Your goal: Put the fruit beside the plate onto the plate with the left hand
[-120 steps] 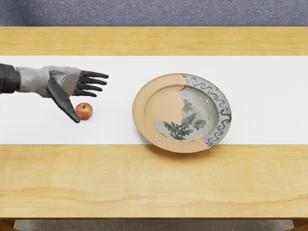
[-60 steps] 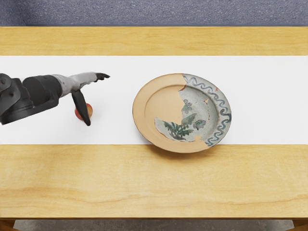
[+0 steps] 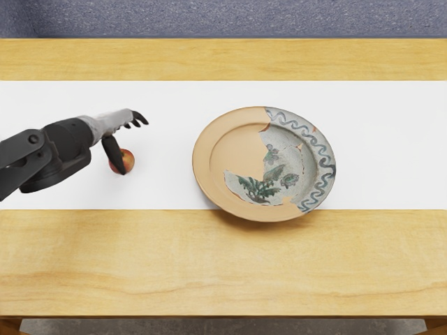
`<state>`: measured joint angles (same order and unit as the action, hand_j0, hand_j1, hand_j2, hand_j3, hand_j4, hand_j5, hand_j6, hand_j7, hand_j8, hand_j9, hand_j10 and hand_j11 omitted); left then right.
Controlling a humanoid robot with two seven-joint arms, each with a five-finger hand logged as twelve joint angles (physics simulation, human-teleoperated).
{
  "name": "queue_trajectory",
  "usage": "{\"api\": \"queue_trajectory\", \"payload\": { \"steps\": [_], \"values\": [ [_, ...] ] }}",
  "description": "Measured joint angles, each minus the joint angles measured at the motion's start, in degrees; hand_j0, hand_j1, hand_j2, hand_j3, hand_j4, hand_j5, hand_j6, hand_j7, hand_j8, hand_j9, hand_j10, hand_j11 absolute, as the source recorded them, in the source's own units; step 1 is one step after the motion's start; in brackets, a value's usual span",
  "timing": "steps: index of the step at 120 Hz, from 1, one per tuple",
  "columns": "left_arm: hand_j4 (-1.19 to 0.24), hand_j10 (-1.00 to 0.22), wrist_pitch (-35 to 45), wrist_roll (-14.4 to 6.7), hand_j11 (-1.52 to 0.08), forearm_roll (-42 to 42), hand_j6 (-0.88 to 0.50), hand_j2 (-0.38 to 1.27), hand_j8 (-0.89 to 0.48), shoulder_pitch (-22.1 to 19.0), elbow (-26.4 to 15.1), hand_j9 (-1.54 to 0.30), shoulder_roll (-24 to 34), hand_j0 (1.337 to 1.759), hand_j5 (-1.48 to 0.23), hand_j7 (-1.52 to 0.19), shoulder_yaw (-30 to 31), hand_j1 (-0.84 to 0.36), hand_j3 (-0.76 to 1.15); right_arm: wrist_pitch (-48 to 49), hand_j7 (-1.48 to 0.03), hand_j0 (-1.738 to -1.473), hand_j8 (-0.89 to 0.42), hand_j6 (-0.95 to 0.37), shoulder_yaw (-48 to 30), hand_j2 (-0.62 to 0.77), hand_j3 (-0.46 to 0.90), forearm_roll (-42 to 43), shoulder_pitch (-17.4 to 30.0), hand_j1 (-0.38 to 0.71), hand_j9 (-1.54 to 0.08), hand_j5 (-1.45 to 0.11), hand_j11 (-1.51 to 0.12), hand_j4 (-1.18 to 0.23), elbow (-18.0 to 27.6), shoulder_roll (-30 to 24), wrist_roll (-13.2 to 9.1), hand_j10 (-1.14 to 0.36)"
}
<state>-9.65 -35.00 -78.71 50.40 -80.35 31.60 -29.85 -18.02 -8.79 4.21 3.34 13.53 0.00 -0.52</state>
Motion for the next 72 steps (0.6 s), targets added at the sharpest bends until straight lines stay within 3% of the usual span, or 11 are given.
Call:
{"api": "queue_trajectory", "payload": {
  "steps": [23, 56, 72],
  "values": [
    [-0.28, -0.28, 5.5, 0.0, -0.35, -3.7, -0.28, 0.06, -0.28, -0.3, 1.4, -0.35, -1.1, 1.658, -0.35, -0.35, 2.4, 0.02, 0.00, 0.0, 0.00, -1.658, 0.00, 0.00, 0.0, 0.00, 0.00, 0.0, 0.0, -0.35, 0.00, 0.00, 0.00, 0.00, 0.0, 0.0, 0.0, 0.00],
    [-0.29, -0.29, 7.6, 0.0, -0.37, -4.5, -0.29, 0.06, -0.29, 0.1, 5.7, -0.37, -2.4, 1.658, -0.37, -0.37, 8.1, 0.01, 0.00, 0.0, 0.00, -1.658, 0.00, 0.00, 0.0, 0.00, 0.00, 0.0, 0.0, -0.35, 0.00, 0.00, 0.00, 0.00, 0.0, 0.0, 0.0, 0.00],
    [-0.35, -0.35, 7.9, 0.0, -0.45, -4.5, -0.35, 0.08, -0.35, 0.1, 6.4, -0.45, -2.5, 1.658, -0.45, -0.45, 8.6, -0.06, 0.00, 0.0, 0.00, -1.658, 0.00, 0.00, 0.0, 0.00, 0.00, 0.0, 0.0, -0.35, 0.00, 0.00, 0.00, 0.00, 0.0, 0.0, 0.0, 0.00]
  ]
}}
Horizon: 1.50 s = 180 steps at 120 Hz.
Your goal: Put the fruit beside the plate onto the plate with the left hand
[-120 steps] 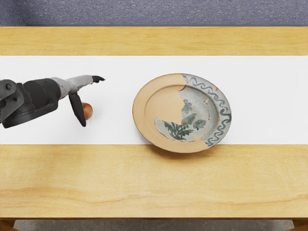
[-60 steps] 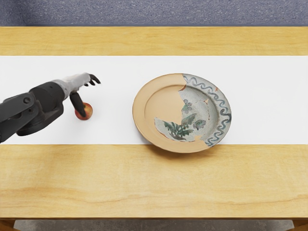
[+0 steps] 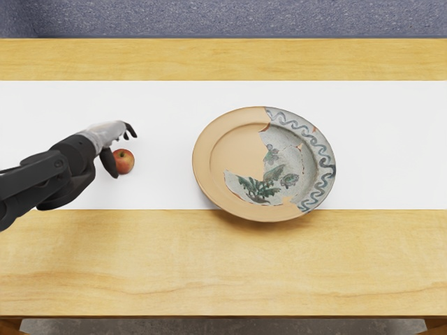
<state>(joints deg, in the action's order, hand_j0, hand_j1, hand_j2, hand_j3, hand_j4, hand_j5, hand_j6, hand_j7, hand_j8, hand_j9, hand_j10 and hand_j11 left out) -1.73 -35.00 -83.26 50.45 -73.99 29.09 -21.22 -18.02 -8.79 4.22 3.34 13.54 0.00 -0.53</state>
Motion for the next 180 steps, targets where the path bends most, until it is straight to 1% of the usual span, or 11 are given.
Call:
{"api": "queue_trajectory", "payload": {
  "steps": [81, 121, 133, 140, 149, 153, 157, 161, 168, 174, 180],
  "values": [
    [-0.50, -0.50, -0.4, 0.0, -0.64, 0.2, -0.50, 0.15, -0.50, 0.6, 0.0, -0.64, -1.6, 1.658, -0.65, -0.64, 0.2, -0.23, 0.00, 0.0, 0.00, -1.658, 0.00, 0.00, 0.0, 0.00, 0.00, 0.0, 0.0, -0.35, 0.00, 0.00, 0.00, 0.00, 0.0, 0.0, 0.0, 0.00],
    [-0.67, -0.65, -1.5, 0.0, -0.87, 0.6, -0.44, 0.21, -0.48, 0.8, 0.1, -0.87, -2.5, 1.651, -0.81, -0.85, 0.2, -0.25, 0.00, 0.0, 0.00, -1.658, 0.00, 0.00, 0.0, 0.00, 0.00, 0.0, 0.0, -0.35, 0.00, 0.00, 0.00, 0.00, 0.0, 0.0, 0.0, 0.00],
    [-0.64, -0.72, -2.0, 0.0, -0.97, 1.5, -0.41, 0.27, -0.43, 0.9, 0.2, -0.98, -2.5, 1.650, -0.88, -0.94, 0.1, -0.29, 0.00, 0.0, 0.00, -1.658, 0.00, 0.00, 0.0, 0.00, 0.00, 0.0, 0.0, -0.35, 0.00, 0.00, 0.00, 0.00, 0.0, 0.0, 0.0, 0.00],
    [-0.61, -0.76, -2.2, 0.0, -1.02, 2.9, -0.39, 0.41, -0.41, 1.3, 0.2, -1.02, -2.5, 1.650, -0.94, -0.99, 0.2, -0.32, 0.00, 0.0, 0.00, -1.658, 0.00, 0.00, 0.0, 0.00, 0.00, 0.0, 0.0, -0.35, 0.00, 0.00, 0.00, 0.00, 0.0, 0.0, 0.0, 0.00],
    [-0.58, -0.78, -2.4, 0.0, -1.07, 3.8, -0.34, 0.45, -0.37, 1.3, 0.3, -1.07, -2.5, 1.648, -0.98, -1.03, 0.2, -0.37, 0.00, 0.0, 0.00, -1.658, 0.00, 0.00, 0.0, 0.00, 0.00, 0.0, 0.0, -0.35, 0.00, 0.00, 0.00, 0.00, 0.0, 0.0, 0.0, 0.00],
    [-0.55, -0.79, -2.5, 0.0, -1.09, 4.0, -0.31, 0.52, -0.34, 1.3, 0.4, -1.09, -2.5, 1.646, -1.00, -1.04, 0.2, -0.41, 0.00, 0.0, 0.00, -1.658, 0.00, 0.00, 0.0, 0.00, 0.00, 0.0, 0.0, -0.35, 0.00, 0.00, 0.00, 0.00, 0.0, 0.0, 0.0, 0.00],
    [-0.50, -0.80, -2.7, -0.1, -1.11, 4.2, -0.27, 0.67, -0.31, 1.4, 0.4, -1.11, -2.5, 1.644, -1.03, -1.06, 0.2, -0.49, 0.00, 0.0, 0.00, -1.658, 0.00, 0.00, 0.0, 0.00, 0.00, 0.0, 0.0, -0.35, 0.00, 0.00, 0.00, 0.00, 0.0, 0.0, 0.0, 0.00],
    [-0.46, -0.80, -2.8, 0.0, -1.13, 4.5, -0.26, 0.64, -0.28, 1.5, 0.4, -1.13, -2.5, 1.642, -1.06, -1.09, 0.2, -0.48, 0.00, 0.0, 0.00, -1.658, 0.00, 0.00, 0.0, 0.00, 0.00, 0.0, 0.0, -0.35, 0.00, 0.00, 0.00, 0.00, 0.0, 0.0, 0.0, 0.00],
    [-0.50, -0.81, -3.1, 0.0, -1.15, 4.9, -0.25, 0.61, -0.28, 1.8, 0.4, -1.15, -2.5, 1.639, -1.08, -1.10, 0.2, -0.46, 0.00, 0.0, 0.00, -1.658, 0.00, 0.00, 0.0, 0.00, 0.00, 0.0, 0.0, -0.35, 0.00, 0.00, 0.00, 0.00, 0.0, 0.0, 0.0, 0.00],
    [-0.53, -0.82, -3.5, 0.0, -1.16, 6.3, -0.28, 0.51, -0.31, 3.7, 0.2, -1.15, -2.3, 1.641, -1.10, -1.12, 0.2, -0.40, 0.00, 0.0, 0.00, -1.658, 0.00, 0.00, 0.0, 0.00, 0.00, 0.0, 0.0, -0.35, 0.00, 0.00, 0.00, 0.00, 0.0, 0.0, 0.0, 0.00],
    [-0.54, -0.82, -4.1, 0.0, -1.16, 7.6, -0.29, 0.52, -0.32, 5.1, 0.0, -1.16, -2.2, 1.642, -1.11, -1.13, 0.2, -0.39, 0.00, 0.0, 0.00, -1.658, 0.00, 0.00, 0.0, 0.00, 0.00, 0.0, 0.0, -0.35, 0.00, 0.00, 0.00, 0.00, 0.0, 0.0, 0.0, 0.00]
  ]
}}
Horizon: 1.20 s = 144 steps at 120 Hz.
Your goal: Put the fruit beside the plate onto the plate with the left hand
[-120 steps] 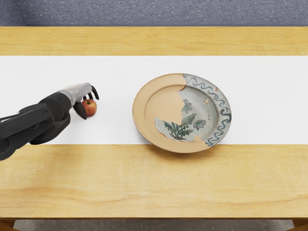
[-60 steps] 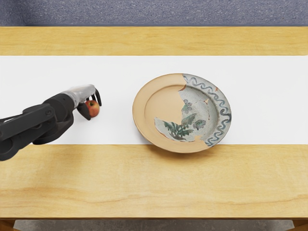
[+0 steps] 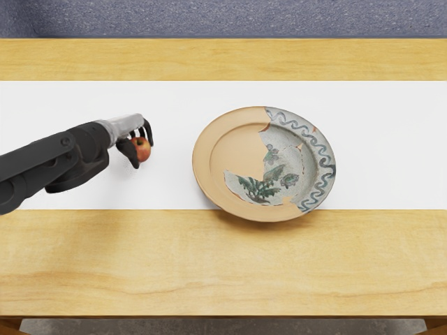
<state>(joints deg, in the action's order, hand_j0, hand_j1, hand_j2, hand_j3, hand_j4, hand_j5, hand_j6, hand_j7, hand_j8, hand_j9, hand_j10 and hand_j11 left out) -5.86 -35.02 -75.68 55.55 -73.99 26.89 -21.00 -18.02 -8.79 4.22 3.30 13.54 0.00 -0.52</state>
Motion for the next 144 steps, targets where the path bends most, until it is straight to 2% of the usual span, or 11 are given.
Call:
{"api": "queue_trajectory", "payload": {
  "steps": [19, 34, 39, 45, 53, 59, 63, 96, 104, 124, 144],
  "values": [
    [-0.52, -0.84, -2.8, 0.0, -1.17, 5.1, -0.28, 0.55, -0.33, 4.4, -2.2, -1.17, 1.5, 1.645, -1.15, -1.16, 0.0, -0.39, 0.00, 0.0, 0.00, -1.658, 0.00, 0.00, 0.0, 0.00, 0.00, 0.0, 0.0, -0.35, 0.00, 0.00, 0.00, 0.00, 0.0, 0.0, 0.0, 0.00],
    [-0.59, -0.84, -5.5, 0.1, -1.18, 9.1, -0.33, 0.37, -0.38, 8.4, -3.8, -1.17, 1.9, 1.646, -1.18, -1.17, 0.0, -0.27, 0.00, 0.0, 0.00, -1.658, 0.00, 0.00, 0.0, 0.00, 0.00, 0.0, 0.0, -0.35, 0.00, 0.00, 0.00, 0.00, 0.0, 0.0, 0.0, 0.00],
    [-0.60, -0.85, -6.4, 0.0, -1.18, 10.2, -0.33, 0.42, -0.38, 9.3, -4.0, -1.18, 1.7, 1.646, -1.19, -1.17, 0.0, -0.28, 0.00, 0.0, 0.00, -1.658, 0.00, 0.00, 0.0, 0.00, 0.00, 0.0, 0.0, -0.35, 0.00, 0.00, 0.00, 0.00, 0.0, 0.0, 0.0, 0.00],
    [-0.62, -0.85, -7.3, 0.1, -1.19, 11.0, -0.33, 0.33, -0.38, 10.0, -4.2, -1.18, 1.1, 1.646, -1.20, -1.17, 0.0, -0.25, 0.00, 0.0, 0.00, -1.658, 0.00, 0.00, 0.0, 0.00, 0.00, 0.0, 0.0, -0.35, 0.00, 0.00, 0.00, 0.00, 0.0, 0.0, 0.0, 0.00],
    [-0.62, -0.85, -8.1, 0.0, -1.18, 11.7, -0.33, 0.42, -0.38, 10.9, -4.3, -1.17, 0.2, 1.648, -1.22, -1.17, 0.0, -0.27, 0.00, 0.0, 0.00, -1.658, 0.00, 0.00, 0.0, 0.00, 0.00, 0.0, 0.0, -0.35, 0.00, 0.00, 0.00, 0.00, 0.0, 0.0, 0.0, 0.00],
    [-0.65, -0.85, -8.4, 0.1, -1.18, 12.1, -0.35, 0.29, -0.40, 11.7, -4.3, -1.17, -0.3, 1.648, -1.23, -1.17, 0.0, -0.22, 0.00, 0.0, 0.00, -1.658, 0.00, 0.00, 0.0, 0.00, 0.00, 0.0, 0.0, -0.35, 0.00, 0.00, 0.00, 0.00, 0.0, 0.0, 0.0, 0.00],
    [-0.68, -0.85, -8.5, 0.1, -1.18, 12.5, -0.35, 0.30, -0.41, 12.4, -4.3, -1.18, -1.3, 1.648, -1.22, -1.16, 0.0, -0.21, 0.00, 0.0, 0.00, -1.658, 0.00, 0.00, 0.0, 0.00, 0.00, 0.0, 0.0, -0.35, 0.00, 0.00, 0.00, 0.00, 0.0, 0.0, 0.0, 0.00],
    [-0.79, -0.86, -8.7, 0.0, -1.17, 13.9, -0.38, 0.61, -0.45, 14.3, -4.0, -1.17, -7.8, 1.652, -1.22, -1.16, 0.0, -0.30, 0.00, 0.0, 0.00, -1.658, 0.00, 0.00, 0.0, 0.00, 0.00, 0.0, 0.0, -0.35, 0.00, 0.00, 0.00, 0.00, 0.0, 0.0, 0.0, 0.00],
    [-0.80, -0.86, -8.8, 0.0, -1.16, 13.9, -0.39, 0.70, -0.41, 14.6, -3.9, -1.16, -8.7, 1.653, -1.23, -1.17, 0.0, -0.34, 0.00, 0.0, 0.00, -1.658, 0.00, 0.00, 0.0, 0.00, 0.00, 0.0, 0.0, -0.35, 0.00, 0.00, 0.00, 0.00, 0.0, 0.0, 0.0, 0.00],
    [-0.41, -0.44, -8.1, 0.0, -0.59, 14.2, -0.23, 0.32, -0.24, 14.5, -2.7, -0.59, -11.1, 1.656, -0.62, -0.60, -0.5, -0.02, 0.00, 0.0, 0.00, -1.658, 0.00, 0.00, 0.0, 0.00, 0.00, 0.0, 0.0, -0.35, 0.00, 0.00, 0.00, 0.00, 0.0, 0.0, 0.0, 0.00],
    [-0.20, -0.21, -8.0, 0.0, -0.28, 18.6, -0.12, 0.15, -0.12, 12.1, -2.4, -0.28, -11.4, 1.657, -0.29, -0.28, -4.1, 0.17, 0.00, 0.0, 0.00, -1.658, 0.00, 0.00, 0.0, 0.00, 0.00, 0.0, -0.1, -0.35, 0.00, 0.00, 0.00, 0.00, 0.0, 0.0, 0.0, 0.00]
  ]
}}
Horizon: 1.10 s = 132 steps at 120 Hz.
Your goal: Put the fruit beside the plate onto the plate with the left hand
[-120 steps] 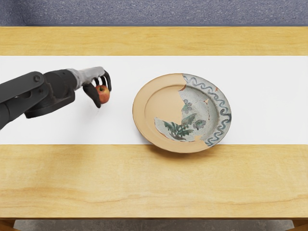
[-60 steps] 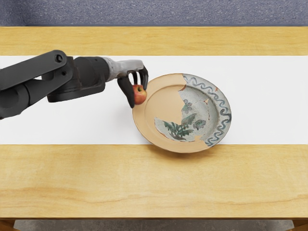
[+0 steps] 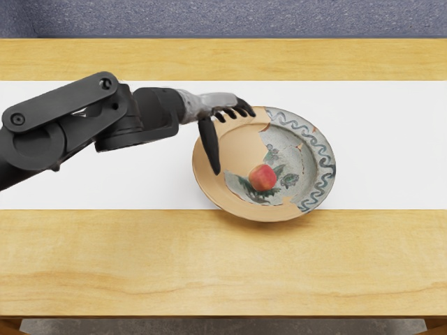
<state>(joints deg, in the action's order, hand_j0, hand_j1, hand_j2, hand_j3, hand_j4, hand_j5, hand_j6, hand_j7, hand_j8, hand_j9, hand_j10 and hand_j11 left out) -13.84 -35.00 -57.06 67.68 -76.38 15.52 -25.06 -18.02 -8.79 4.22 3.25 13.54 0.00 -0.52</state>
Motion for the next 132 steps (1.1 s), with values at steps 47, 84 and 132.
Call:
{"api": "queue_trajectory", "payload": {
  "steps": [47, 84, 132],
  "values": [
    [-0.05, -0.05, -0.5, 0.0, -0.07, 17.0, -0.04, 0.03, -0.04, -10.5, -0.1, -0.07, 7.9, 1.658, -0.07, -0.07, -16.2, 0.30, 0.00, 0.0, 0.00, -1.658, 0.00, 0.00, 0.0, 0.00, 0.00, 0.0, 0.0, -0.35, 0.00, 0.00, 0.00, 0.00, 0.0, 0.0, 0.0, 0.00],
    [-0.03, -0.03, -0.6, 0.0, -0.03, 29.4, -0.02, 0.01, -0.02, -12.9, 7.1, -0.03, 13.9, 1.658, -0.03, -0.03, -17.7, 0.32, 0.00, 0.0, 0.00, -1.658, 0.00, 0.00, 0.0, 0.00, 0.00, 0.0, 0.0, -0.35, 0.00, 0.00, 0.00, 0.00, 0.1, 0.0, 0.0, 0.00],
    [-0.02, -0.02, -19.8, 0.0, -0.02, 39.3, -0.02, 0.00, -0.02, -30.5, 8.9, -0.02, 20.1, 1.658, -0.02, -0.02, -38.1, 0.33, 0.00, 0.0, 0.00, -1.658, 0.00, 0.00, 0.0, 0.00, 0.00, 0.1, -0.2, -0.35, 0.00, 0.00, 0.00, 0.00, 0.2, 0.0, 0.0, 0.00]
  ]
}}
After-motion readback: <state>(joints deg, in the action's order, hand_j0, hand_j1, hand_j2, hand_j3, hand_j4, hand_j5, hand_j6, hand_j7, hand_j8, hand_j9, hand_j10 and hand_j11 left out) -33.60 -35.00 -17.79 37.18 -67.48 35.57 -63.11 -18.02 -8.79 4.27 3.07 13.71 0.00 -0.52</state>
